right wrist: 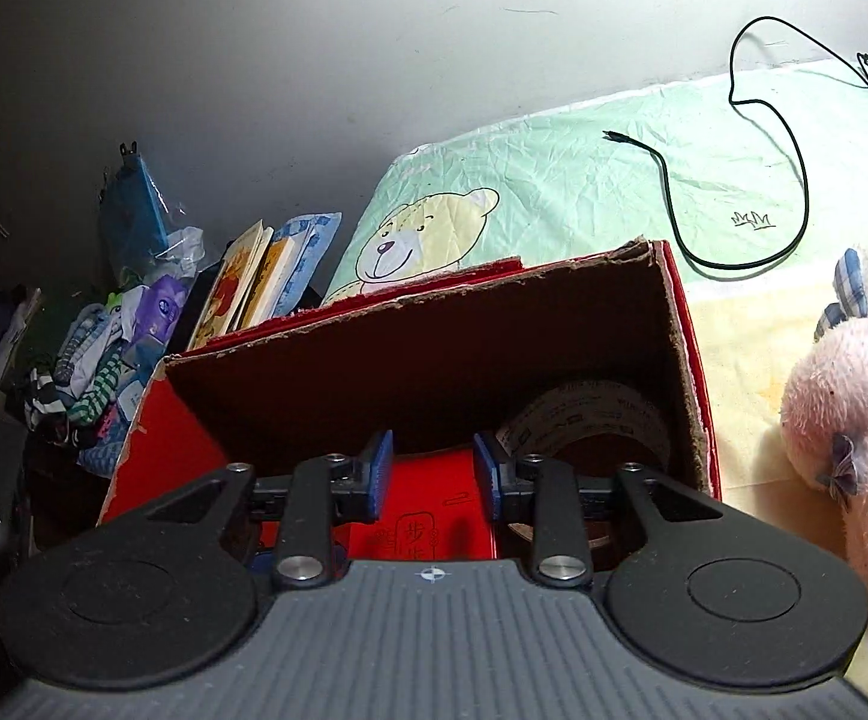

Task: Organize objects
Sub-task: 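Open the right tool and withdraw it from the red gift box, then move the right tool down beside the red box to the wooden gourd toy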

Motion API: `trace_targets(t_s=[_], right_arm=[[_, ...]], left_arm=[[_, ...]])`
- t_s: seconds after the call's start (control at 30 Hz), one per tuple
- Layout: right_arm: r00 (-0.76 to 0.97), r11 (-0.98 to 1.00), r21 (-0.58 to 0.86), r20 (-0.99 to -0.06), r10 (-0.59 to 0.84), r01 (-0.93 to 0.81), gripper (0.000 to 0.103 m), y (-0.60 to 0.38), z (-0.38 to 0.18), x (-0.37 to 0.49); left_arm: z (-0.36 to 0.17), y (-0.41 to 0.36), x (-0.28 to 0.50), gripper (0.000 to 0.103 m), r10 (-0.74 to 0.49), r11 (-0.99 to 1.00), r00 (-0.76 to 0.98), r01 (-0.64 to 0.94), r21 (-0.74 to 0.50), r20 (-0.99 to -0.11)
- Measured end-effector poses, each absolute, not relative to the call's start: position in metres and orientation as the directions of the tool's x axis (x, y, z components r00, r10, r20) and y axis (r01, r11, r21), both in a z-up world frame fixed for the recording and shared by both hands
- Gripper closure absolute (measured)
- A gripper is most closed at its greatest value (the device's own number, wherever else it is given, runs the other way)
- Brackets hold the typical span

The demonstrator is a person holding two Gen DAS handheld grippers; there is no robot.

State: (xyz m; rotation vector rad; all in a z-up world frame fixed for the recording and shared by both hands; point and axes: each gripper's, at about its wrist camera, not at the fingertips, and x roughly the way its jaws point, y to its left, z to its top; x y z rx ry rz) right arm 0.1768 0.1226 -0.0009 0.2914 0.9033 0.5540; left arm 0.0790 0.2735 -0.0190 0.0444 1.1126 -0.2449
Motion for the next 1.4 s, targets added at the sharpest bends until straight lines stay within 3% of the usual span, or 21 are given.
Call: trace_targets(t_s=[0.33,0.97,1.4], right_arm=[[0.497,0.815,0.474,-0.647,0.579,-0.333,0.071,0.121,-0.001,0.173],[0.522,0.842,0.426,-0.660,0.540,-0.331,0.071,0.125,0.000,0.169],[0.614,0.814,0.395,-0.534,0.581,-0.427,0.070,0.120,0.037,0.111]], left_arm=[[-0.010,0.271,0.075,0.018,-0.087,0.984,0.441,0.179,-0.008,-0.893],[0.027,0.285,0.061,0.016,0.132,0.983,0.565,0.031,0.180,-0.815],[0.066,0.303,0.003,0.014,0.251,0.965,0.629,-0.102,0.243,-0.735]])
